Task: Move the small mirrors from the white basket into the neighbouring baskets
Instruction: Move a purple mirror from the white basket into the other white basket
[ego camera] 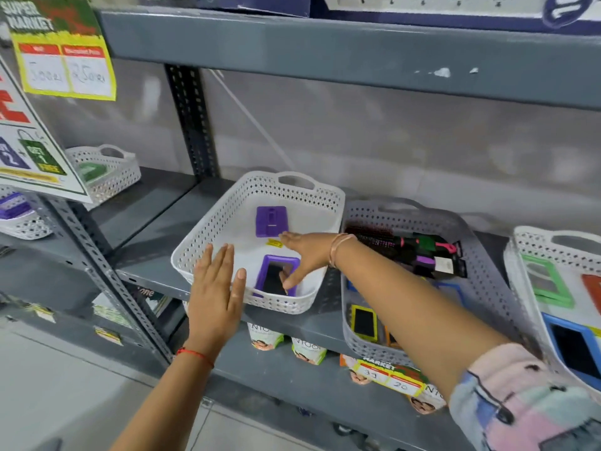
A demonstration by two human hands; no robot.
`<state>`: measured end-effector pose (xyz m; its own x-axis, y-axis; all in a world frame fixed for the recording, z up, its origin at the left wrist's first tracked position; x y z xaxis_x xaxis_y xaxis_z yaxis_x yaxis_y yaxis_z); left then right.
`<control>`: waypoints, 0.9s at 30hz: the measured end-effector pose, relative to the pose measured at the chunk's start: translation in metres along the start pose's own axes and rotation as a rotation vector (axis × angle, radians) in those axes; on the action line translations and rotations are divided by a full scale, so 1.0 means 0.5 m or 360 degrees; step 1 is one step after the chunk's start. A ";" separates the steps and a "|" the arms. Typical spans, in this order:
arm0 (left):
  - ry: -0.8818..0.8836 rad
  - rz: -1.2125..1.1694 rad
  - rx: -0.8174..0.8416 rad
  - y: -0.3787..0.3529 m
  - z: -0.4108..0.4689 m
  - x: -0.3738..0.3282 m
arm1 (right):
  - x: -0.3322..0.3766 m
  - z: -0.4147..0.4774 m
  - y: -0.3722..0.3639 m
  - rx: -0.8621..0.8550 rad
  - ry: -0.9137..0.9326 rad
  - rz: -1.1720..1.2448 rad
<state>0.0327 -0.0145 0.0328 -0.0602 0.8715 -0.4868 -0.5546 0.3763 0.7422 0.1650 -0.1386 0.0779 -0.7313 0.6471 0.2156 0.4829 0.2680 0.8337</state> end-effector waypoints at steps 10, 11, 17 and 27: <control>-0.0022 -0.0014 -0.0060 0.000 0.000 0.000 | 0.016 0.071 -0.027 0.0042 -0.0072 -0.0252; -0.0021 -0.0010 -0.0063 0.000 0.000 -0.001 | 0.009 0.075 -0.024 0.0072 -0.0062 -0.0239; -0.0013 0.0001 -0.0062 0.002 -0.001 -0.006 | -0.015 0.086 -0.026 0.0143 -0.0031 -0.0135; -0.0073 0.0107 0.0076 0.010 0.002 -0.002 | -0.016 0.011 0.022 -0.0473 0.0048 0.0081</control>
<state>0.0307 -0.0131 0.0376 -0.0575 0.9084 -0.4142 -0.5105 0.3298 0.7941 0.1788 -0.1372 0.0825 -0.7259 0.6316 0.2723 0.3606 0.0123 0.9327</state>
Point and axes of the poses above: each hand's wrist, its own z-axis towards the middle knuckle, its own y-axis out of the back of the hand, x = y × z, the point moved 4 cm from there along z, towards the middle knuckle, and after that the axes turned 4 degrees about x, right-handed, at the moved point
